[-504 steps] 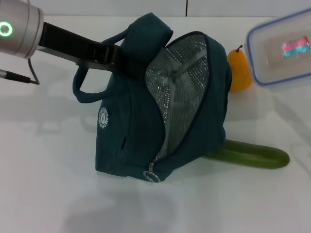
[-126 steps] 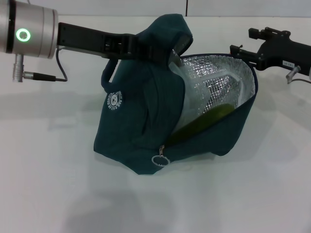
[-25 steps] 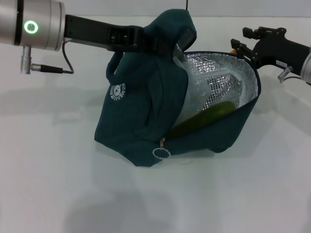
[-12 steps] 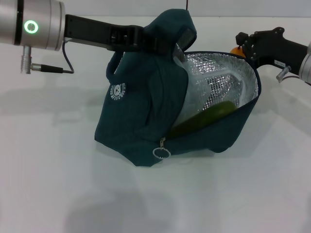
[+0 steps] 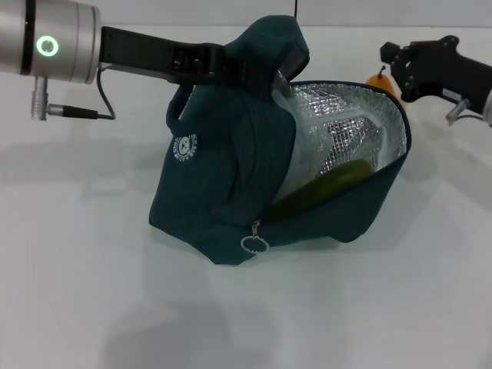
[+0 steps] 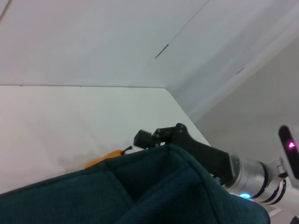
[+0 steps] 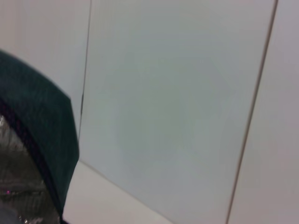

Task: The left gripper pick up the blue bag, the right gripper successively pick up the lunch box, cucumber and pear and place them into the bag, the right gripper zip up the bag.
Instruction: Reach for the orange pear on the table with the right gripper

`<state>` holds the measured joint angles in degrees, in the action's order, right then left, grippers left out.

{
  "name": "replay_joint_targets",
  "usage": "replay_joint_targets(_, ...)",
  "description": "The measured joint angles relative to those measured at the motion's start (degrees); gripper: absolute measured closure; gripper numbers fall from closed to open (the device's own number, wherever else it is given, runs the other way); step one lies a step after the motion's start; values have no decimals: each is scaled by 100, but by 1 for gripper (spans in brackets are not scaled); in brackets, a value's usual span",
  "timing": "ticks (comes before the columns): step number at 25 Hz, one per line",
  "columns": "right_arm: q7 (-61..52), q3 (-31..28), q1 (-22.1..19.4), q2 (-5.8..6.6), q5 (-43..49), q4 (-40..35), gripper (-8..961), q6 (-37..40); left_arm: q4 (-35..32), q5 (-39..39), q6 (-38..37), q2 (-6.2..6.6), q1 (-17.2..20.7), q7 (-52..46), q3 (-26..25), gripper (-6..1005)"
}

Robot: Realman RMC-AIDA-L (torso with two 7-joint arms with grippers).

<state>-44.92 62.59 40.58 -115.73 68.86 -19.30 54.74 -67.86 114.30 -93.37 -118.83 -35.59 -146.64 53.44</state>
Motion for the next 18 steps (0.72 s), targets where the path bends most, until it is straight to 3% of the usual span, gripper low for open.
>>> replay_joint_targets(6,-213,51,-351,7,-12,-531,946,111,-26,-4,-20,-8,7,-1,0,943)
replay_joint_targets(18,-334,47,-393,7,-13,-595,918,431,-23,-6,-33,-15,8,-14,-1,943)
